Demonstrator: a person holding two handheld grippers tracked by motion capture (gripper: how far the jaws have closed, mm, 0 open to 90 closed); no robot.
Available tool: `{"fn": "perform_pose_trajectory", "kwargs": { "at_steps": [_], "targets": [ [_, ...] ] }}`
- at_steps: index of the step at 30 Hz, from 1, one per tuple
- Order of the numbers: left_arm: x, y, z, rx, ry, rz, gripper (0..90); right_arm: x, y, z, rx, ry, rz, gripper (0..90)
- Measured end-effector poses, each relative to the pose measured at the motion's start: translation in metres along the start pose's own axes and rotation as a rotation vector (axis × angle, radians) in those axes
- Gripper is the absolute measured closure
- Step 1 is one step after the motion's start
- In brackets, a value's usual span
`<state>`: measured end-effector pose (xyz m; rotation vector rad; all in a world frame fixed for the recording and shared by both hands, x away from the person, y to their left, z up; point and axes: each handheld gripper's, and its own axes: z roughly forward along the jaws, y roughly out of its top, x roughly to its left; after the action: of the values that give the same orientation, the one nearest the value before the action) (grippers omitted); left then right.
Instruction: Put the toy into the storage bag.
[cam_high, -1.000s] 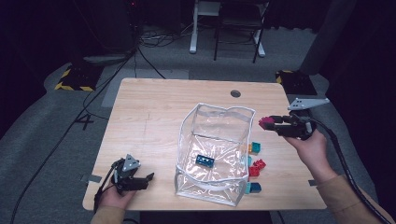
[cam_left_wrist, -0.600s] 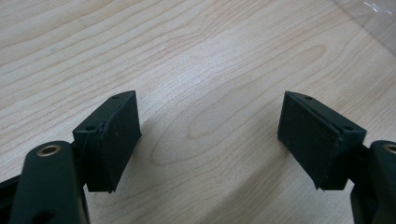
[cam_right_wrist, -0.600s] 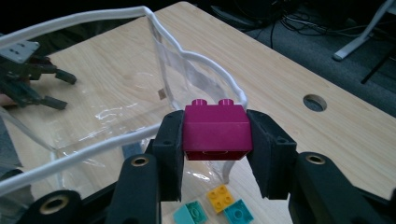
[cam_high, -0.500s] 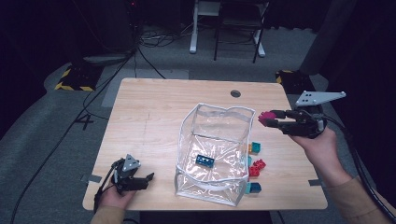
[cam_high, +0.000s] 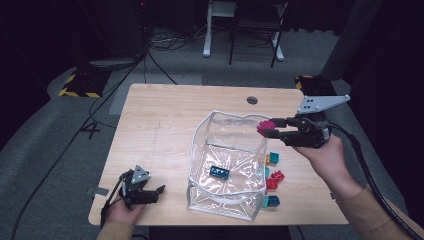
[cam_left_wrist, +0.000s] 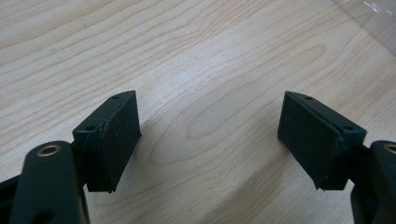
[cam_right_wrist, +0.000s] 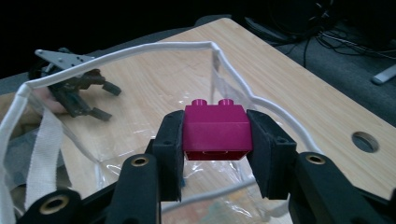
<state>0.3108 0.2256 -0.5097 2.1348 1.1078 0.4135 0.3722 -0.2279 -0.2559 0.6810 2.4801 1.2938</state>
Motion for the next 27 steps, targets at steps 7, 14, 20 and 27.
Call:
{"fn": "perform_pose_trajectory", "kwargs": {
  "at_steps": [7,14,20,27],
  "targets": [
    [0.000,0.000,0.000,0.000,0.000,0.001,21.5,0.015,0.006,0.012,0.010,0.043,-0.025,59.4],
    [0.000,0.000,0.000,0.000,0.000,0.000,21.5,0.028,0.009,0.019,0.016,0.079,-0.043,59.3],
    [0.000,0.000,0.000,0.000,0.000,0.001,21.4,0.036,0.008,0.028,0.029,0.121,-0.046,59.3],
    [0.000,0.000,0.000,0.000,0.000,0.000,21.4,0.044,0.003,0.042,0.062,0.155,-0.051,59.4]
  ]
}}
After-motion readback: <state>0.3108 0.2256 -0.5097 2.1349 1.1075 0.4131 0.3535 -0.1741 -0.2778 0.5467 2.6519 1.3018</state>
